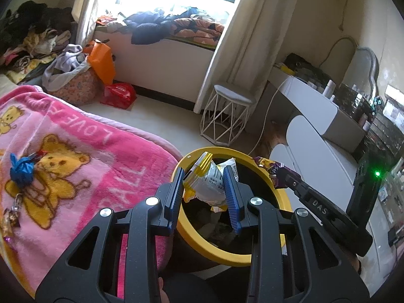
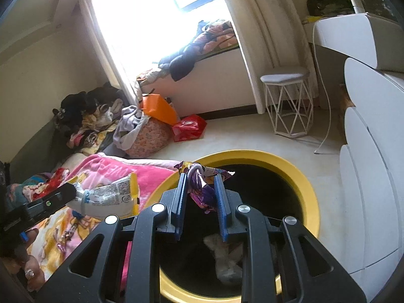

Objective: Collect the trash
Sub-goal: 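Carry the yellow and purple wrappers over the yellow bin, then open both tools to drop the wrappers into the bin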

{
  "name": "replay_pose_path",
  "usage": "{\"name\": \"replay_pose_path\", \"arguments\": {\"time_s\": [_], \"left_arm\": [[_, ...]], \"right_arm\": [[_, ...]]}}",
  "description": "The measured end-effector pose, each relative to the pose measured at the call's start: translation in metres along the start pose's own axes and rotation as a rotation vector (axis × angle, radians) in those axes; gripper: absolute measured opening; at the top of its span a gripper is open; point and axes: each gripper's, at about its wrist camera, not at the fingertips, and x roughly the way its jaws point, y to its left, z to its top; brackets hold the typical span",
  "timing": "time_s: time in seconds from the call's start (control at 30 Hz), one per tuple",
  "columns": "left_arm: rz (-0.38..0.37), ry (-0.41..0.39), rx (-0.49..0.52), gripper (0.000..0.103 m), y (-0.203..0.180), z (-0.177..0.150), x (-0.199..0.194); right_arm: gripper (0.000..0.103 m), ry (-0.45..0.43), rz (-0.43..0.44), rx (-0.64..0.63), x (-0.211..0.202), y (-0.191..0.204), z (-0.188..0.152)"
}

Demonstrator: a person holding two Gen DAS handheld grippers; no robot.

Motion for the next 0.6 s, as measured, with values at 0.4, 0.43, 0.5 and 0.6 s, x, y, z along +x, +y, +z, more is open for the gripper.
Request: {"name": "replay_pose_path", "arguments": {"time_s": [0.4,0.43,0.5,0.6], "left_arm": [[-0.017,0.052,0.044,0.025,-0.020,-0.013,0.023],[-0.017,0.056,0.046,0.025,-0.021,-0.014,0.024],[-0.018,0.067,0.054,0.025,-0.023,-0.016,0.028],[-0.020,0.081,0.062,0.025,-0.027,-0.020,0.033]], "right_arm": [[0.021,0.019,-0.063,0.049,0.010,-0.020,-0.006],[0.021,0.023,-0.067,0.052,0.011,-0.021,-0.007],[0.021,0.028,-0.073,0.058,0.013,-0.025,-0.008],[0.021,0.036,-0.082,0.062,0.016,-0.028,-0.010]]}}
